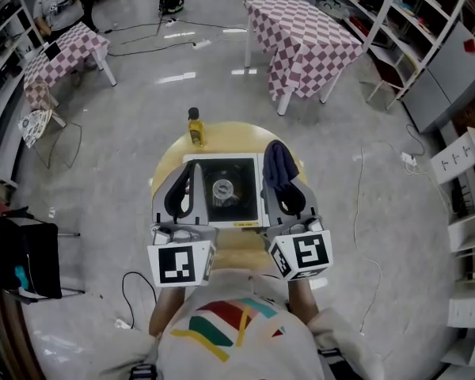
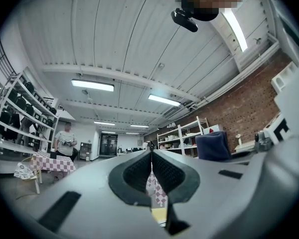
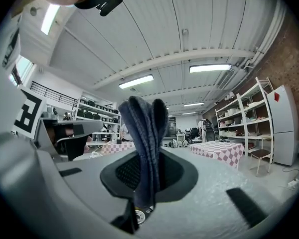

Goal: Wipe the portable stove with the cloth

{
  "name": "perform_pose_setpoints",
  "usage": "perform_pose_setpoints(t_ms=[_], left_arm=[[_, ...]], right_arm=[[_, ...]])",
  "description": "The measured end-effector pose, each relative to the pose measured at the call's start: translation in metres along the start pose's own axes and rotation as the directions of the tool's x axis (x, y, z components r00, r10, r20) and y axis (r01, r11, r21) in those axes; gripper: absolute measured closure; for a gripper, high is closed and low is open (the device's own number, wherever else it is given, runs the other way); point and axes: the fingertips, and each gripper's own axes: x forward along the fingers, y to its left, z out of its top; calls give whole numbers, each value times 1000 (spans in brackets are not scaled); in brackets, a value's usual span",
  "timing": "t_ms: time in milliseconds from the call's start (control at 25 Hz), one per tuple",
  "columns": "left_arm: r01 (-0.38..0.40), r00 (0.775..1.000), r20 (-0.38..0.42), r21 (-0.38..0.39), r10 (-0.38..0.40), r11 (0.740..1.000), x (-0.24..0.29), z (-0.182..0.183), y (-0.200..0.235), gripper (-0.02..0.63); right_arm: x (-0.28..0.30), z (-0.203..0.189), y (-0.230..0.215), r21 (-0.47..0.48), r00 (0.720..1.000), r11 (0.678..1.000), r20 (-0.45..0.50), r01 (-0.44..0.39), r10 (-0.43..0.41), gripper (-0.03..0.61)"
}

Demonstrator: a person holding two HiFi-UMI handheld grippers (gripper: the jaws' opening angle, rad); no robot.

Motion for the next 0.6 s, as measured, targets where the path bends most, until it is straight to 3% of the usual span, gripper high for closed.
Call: perform_pose_setpoints(t_ms=[600], left_arm=[[-65, 998, 0, 0, 65, 998, -10, -4, -31, 607]], right_arm=[[-20, -7, -18, -23, 998, 998, -8, -62, 62, 543]])
